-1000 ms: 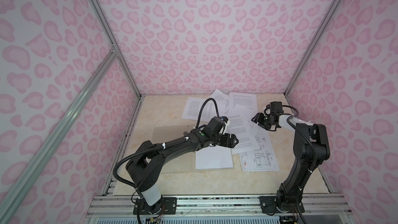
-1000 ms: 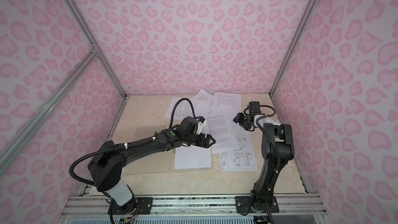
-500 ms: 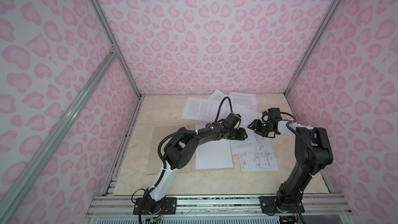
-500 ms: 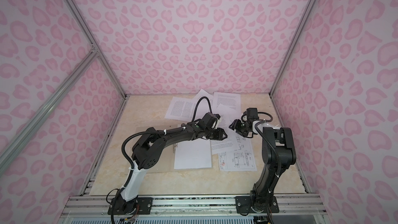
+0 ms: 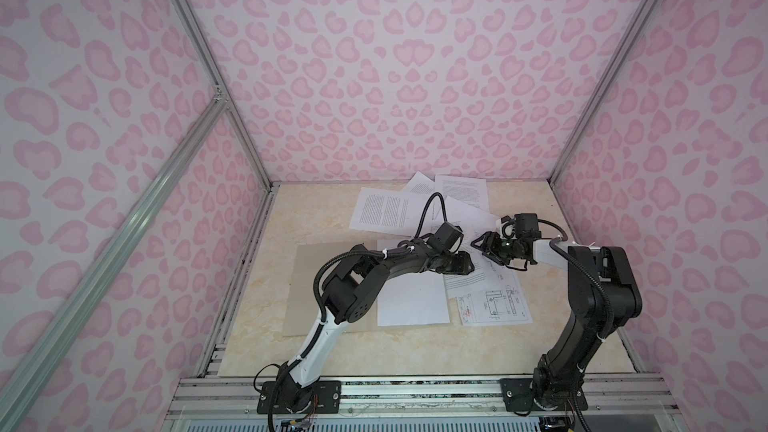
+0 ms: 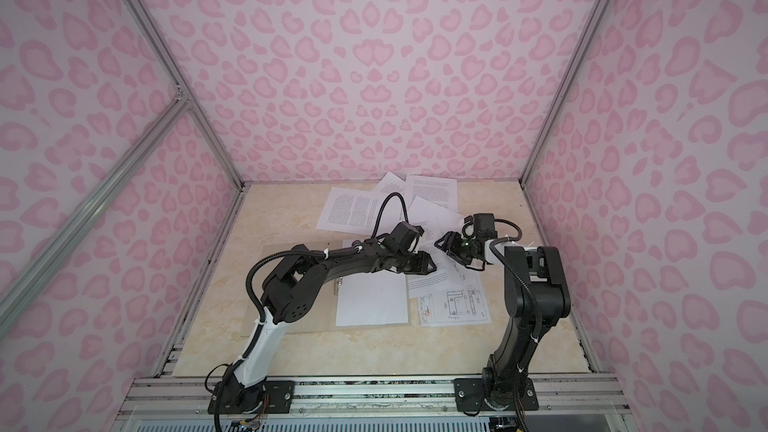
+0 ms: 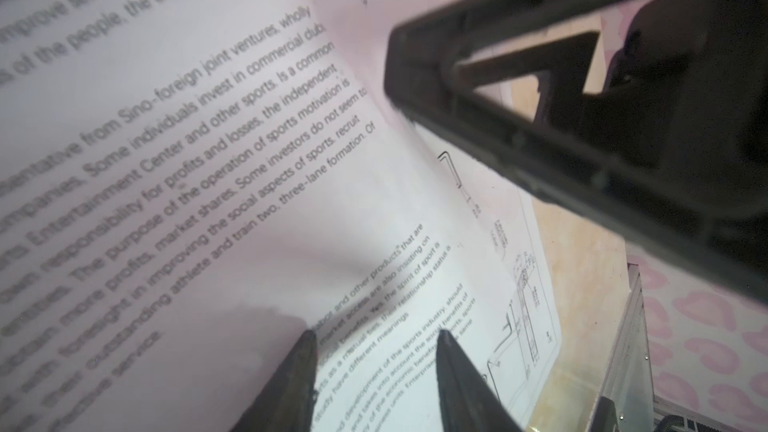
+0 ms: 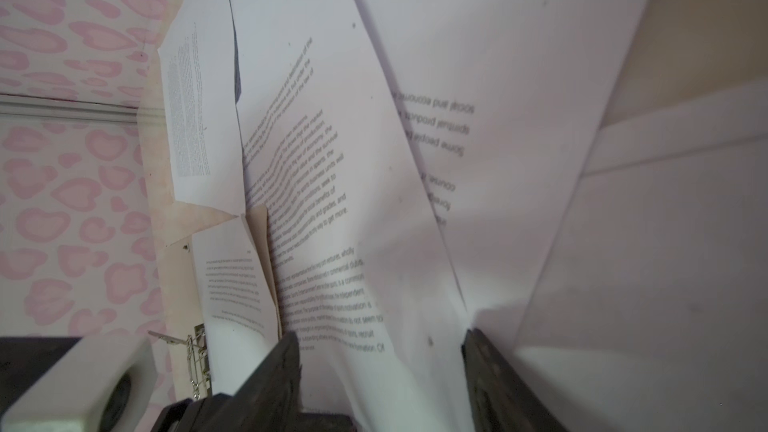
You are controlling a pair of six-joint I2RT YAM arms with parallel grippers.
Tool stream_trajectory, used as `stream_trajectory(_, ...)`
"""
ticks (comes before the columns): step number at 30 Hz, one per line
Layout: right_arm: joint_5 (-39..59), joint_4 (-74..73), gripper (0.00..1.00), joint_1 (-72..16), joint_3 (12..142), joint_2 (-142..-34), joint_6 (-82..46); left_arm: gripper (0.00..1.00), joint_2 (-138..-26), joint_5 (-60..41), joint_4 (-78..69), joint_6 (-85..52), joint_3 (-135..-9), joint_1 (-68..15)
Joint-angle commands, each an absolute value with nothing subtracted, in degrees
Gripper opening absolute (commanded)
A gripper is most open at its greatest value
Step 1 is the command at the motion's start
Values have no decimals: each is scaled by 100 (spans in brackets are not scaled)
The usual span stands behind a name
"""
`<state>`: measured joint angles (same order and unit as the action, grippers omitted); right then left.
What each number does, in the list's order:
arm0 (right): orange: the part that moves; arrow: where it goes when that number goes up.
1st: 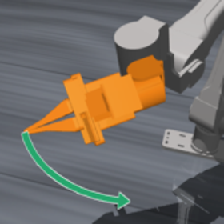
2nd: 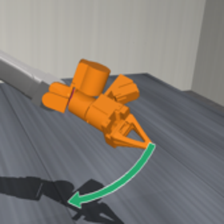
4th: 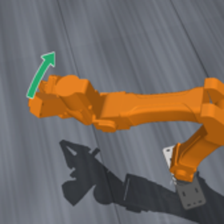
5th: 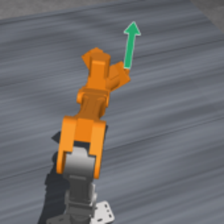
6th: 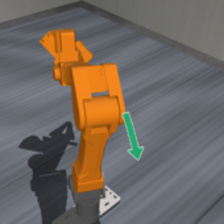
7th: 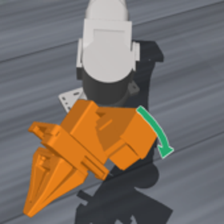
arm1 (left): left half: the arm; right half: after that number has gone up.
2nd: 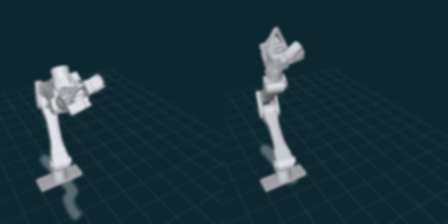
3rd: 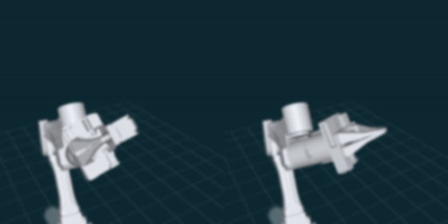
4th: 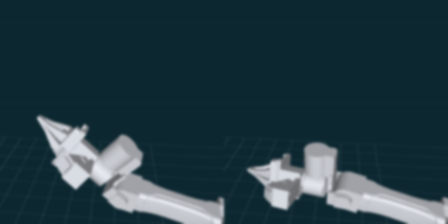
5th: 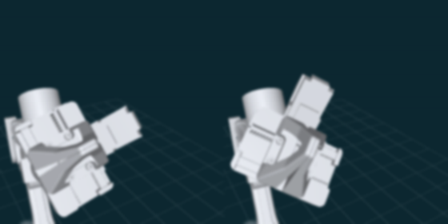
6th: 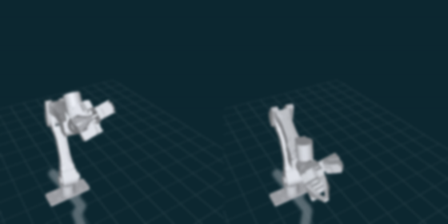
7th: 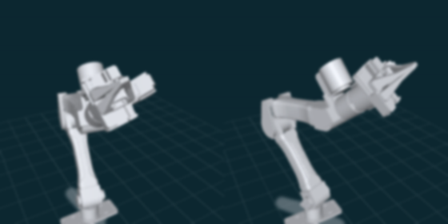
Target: Put the files into the folder
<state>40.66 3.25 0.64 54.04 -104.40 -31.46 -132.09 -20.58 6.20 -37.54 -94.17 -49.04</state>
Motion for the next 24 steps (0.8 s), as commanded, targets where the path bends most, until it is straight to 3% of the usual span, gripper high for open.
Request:
stream_trajectory(1,4353,645,67,74,5184,-10283,-3482,48,-13369,-1883,1185,-3709,-9325,-4896)
stream_trajectory(8,4745,615,71,272,4771,-9733,-3785,48,-13340,-1925,1089,-3713,-9205,-4861)
stream_trajectory(13,3395,1865,75,397,5175,-9271,-2856,48,-13272,-1951,1045,-3674,-9045,-4863)
stream_trajectory(24,3292,1895,73,151,5397,-9761,-2634,48,-13276,-2008,973,-3674,-8959,-4840)
